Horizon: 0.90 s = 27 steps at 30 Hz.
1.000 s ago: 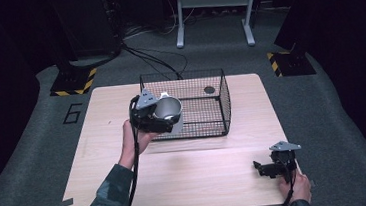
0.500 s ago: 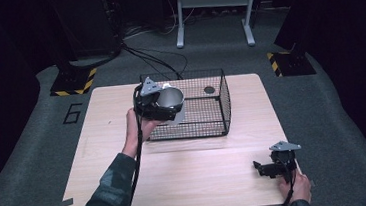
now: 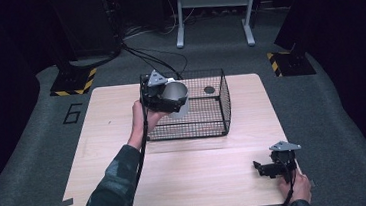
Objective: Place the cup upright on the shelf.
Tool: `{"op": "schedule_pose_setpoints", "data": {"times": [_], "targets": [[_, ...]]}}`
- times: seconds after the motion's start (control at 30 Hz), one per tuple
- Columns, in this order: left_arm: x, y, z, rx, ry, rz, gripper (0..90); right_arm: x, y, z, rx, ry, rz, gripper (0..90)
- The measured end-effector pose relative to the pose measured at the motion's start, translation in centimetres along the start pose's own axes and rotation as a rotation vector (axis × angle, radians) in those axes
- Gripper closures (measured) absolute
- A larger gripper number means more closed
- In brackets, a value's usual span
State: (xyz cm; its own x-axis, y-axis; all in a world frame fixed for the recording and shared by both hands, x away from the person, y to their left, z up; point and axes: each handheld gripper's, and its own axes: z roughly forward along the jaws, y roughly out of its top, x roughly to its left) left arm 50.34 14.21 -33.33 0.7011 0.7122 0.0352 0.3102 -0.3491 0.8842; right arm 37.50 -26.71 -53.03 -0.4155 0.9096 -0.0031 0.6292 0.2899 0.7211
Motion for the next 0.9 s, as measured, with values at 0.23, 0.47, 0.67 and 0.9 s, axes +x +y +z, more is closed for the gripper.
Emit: {"op": "schedule_pose_setpoints", "data": {"times": [0.23,0.47,0.67,0.9], "targets": [[0.6,0.1,1.4,0.022,0.005,-0.004,6.2,0.0,0.0,0.0,0.000,0.000,0.000,0.0],[1.2,-0.4,2.9,0.054,0.005,-0.022,6.3,0.0,0.0,0.0,0.000,0.000,0.001,0.0],[1.2,-0.8,4.1,0.073,0.008,-0.026,6.3,0.1,0.0,0.0,-0.004,-0.003,0.011,0.0],[1.4,-1.0,5.8,0.103,0.009,-0.019,6.2,0.0,0.0,0.0,0.000,0.000,0.000,0.0]]}}
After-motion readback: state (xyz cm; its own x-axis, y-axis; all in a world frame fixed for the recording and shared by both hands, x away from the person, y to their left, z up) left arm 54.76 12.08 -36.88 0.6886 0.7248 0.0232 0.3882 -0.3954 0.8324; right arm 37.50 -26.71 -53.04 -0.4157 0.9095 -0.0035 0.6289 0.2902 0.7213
